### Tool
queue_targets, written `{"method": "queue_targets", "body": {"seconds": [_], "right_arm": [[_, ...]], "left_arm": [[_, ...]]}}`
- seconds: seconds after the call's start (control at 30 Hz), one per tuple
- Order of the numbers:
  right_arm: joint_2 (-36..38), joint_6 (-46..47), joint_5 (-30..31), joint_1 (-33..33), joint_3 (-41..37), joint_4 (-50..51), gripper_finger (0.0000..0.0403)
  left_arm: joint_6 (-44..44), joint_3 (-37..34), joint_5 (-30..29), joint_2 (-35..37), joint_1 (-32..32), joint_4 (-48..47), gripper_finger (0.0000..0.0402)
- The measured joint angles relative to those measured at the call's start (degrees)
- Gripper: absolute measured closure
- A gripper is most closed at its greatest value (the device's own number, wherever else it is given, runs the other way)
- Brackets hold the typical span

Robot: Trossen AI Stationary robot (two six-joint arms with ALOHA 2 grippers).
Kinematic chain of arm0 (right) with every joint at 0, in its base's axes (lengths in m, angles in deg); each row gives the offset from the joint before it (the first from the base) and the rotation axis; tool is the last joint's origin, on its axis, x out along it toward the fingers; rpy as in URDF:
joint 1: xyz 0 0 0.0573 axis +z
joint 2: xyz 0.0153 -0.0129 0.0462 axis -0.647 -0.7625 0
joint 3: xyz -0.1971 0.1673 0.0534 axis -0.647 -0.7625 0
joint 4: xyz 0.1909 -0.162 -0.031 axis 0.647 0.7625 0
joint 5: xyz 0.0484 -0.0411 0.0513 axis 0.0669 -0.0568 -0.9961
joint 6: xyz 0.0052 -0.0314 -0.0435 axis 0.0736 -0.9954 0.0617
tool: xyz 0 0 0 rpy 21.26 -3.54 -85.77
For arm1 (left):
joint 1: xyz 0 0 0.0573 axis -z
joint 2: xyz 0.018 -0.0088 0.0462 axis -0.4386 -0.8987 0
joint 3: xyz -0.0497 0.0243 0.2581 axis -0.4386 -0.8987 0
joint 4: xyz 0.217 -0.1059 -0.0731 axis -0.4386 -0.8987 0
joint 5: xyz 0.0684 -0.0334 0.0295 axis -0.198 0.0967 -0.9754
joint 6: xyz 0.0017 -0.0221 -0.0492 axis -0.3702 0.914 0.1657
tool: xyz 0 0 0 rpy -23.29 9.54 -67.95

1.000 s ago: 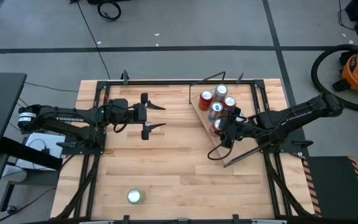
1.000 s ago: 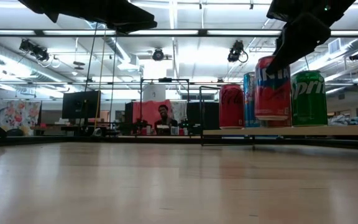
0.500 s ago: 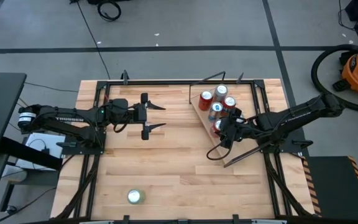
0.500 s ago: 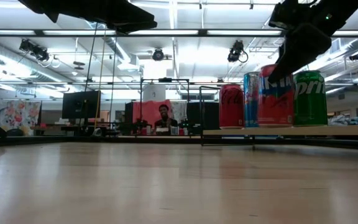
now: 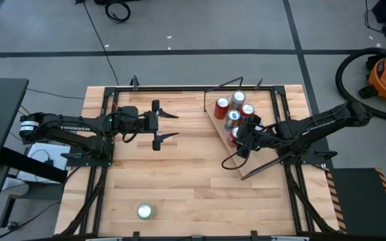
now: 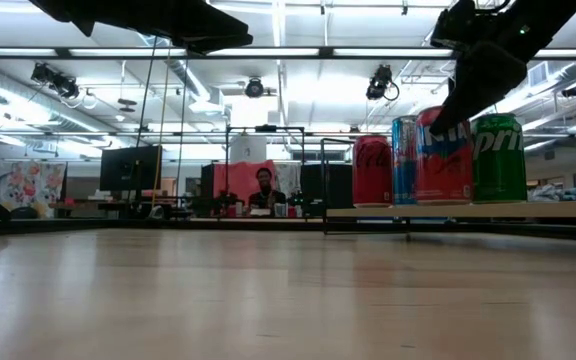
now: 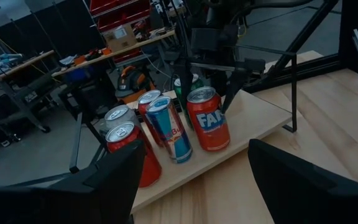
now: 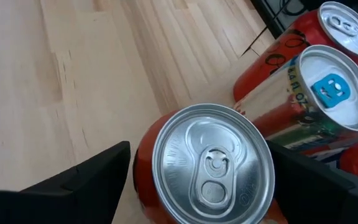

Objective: Place canned beverage on shelf
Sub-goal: Put the orange soda can on the shelf, aligned with the other green soda can, then put the light green soda can on the shelf

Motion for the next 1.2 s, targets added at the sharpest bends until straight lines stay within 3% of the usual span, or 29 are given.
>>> {"method": "queue_targets", "body": {"seconds": [0.77, 0.93, 1.07, 1.2], "right_arm": [[0.0, -2.6, 2.0, 0.2, 9.6, 7.7, 0.0037], [0.0, -6.7, 0.2, 2.7, 10.8, -1.5, 0.0037], [-0.8, -10.9, -0.2, 4.9, 10.8, -9.9, 0.0037], [-1.9, -13.5, -0.2, 6.3, 10.8, -14.8, 0.0037]], "left_arm": [[0.5, 0.0, 0.0, 0.0, 0.1, -0.7, 0.0104], [2.9, 0.0, 4.8, 0.3, 2.1, -0.8, 0.0104], [11.3, 0.0, 9.3, 1.0, 5.2, -0.9, 0.0104], [17.2, 0.0, 11.0, 1.0, 9.1, -8.3, 0.0104]]}}
